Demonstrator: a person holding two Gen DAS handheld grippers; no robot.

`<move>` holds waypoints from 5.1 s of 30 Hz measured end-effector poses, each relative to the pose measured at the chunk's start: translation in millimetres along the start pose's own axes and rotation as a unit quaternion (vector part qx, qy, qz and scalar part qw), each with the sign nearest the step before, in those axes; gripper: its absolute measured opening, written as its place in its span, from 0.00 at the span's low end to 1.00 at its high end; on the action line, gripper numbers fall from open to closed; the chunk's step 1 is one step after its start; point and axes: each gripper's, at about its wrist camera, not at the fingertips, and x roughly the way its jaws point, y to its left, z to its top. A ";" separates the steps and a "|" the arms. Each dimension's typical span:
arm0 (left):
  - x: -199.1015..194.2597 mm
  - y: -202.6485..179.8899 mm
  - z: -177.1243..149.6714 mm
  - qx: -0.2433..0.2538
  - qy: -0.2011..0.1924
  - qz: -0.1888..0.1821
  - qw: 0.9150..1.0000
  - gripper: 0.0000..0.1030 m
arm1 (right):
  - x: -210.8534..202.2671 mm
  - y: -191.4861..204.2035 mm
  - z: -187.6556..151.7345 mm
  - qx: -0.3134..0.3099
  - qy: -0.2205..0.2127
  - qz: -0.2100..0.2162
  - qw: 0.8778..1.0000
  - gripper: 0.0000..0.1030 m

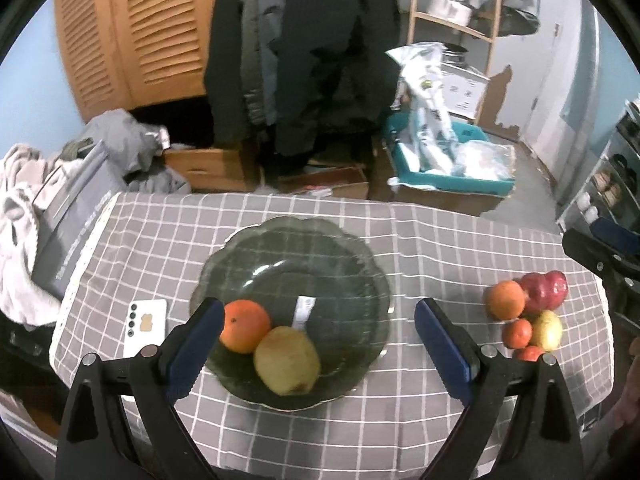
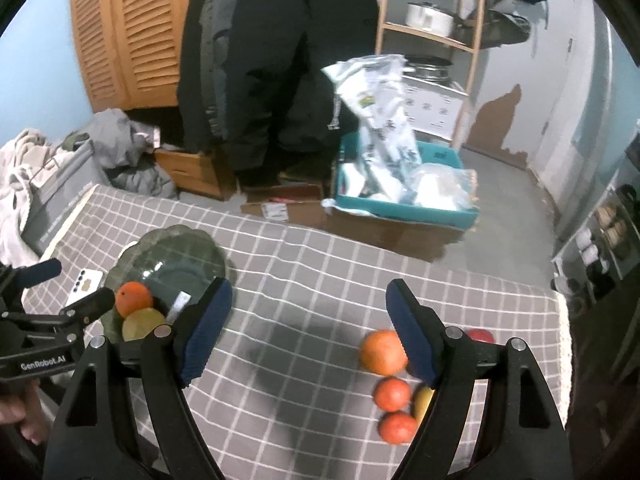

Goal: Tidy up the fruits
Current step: 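Withdraw both open tools from the bowl back toward the remaining fruit, then close the right tool on the yellow-green pear while the left tool grasps the large orange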

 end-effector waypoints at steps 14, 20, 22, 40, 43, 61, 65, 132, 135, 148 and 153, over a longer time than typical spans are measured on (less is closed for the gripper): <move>-19.0 -62.9 10.2 0.043 -0.019 -0.046 0.998 0.94 | -49.3 -63.9 -22.5 0.030 -0.033 -0.047 0.998 0.76; -19.3 -87.8 12.1 0.062 -0.019 -0.059 0.996 0.94 | -56.9 -91.2 -33.7 0.045 -0.034 -0.073 0.996 0.76; -18.8 -94.4 12.4 0.067 -0.019 -0.063 0.996 0.94 | -57.9 -97.8 -36.5 0.049 -0.033 -0.080 0.995 0.76; 2.8 -146.4 9.5 0.109 0.001 -0.080 0.991 0.94 | -39.2 -149.7 -70.6 0.107 0.011 -0.092 0.990 0.76; 10.4 -150.4 7.2 0.113 0.008 -0.077 0.991 0.94 | -29.7 -153.5 -73.8 0.109 0.023 -0.094 0.989 0.76; 66.1 -169.1 -12.1 0.132 0.055 -0.053 0.988 0.94 | 52.3 -167.7 -109.7 0.137 0.124 -0.083 0.979 0.76; 80.1 -174.0 -18.8 0.133 0.071 -0.049 0.987 0.94 | 72.5 -171.6 -120.2 0.150 0.150 -0.073 0.975 0.76; 187.4 -261.0 -36.2 0.169 0.173 -0.130 0.961 0.79 | 105.8 -220.7 -153.6 0.191 0.173 -0.084 0.962 0.64; 187.8 -262.2 -37.4 0.167 0.178 -0.150 0.958 0.66 | 105.4 -219.2 -153.0 0.188 0.172 -0.085 0.963 0.64; 168.9 -249.0 -29.9 0.153 0.150 -0.131 0.968 0.63 | 91.9 -211.6 -143.1 0.166 0.148 -0.101 0.970 0.64; 152.1 -237.6 -23.6 0.144 0.129 -0.124 0.973 0.63 | 83.9 -206.4 -135.8 0.154 0.137 -0.107 0.973 0.64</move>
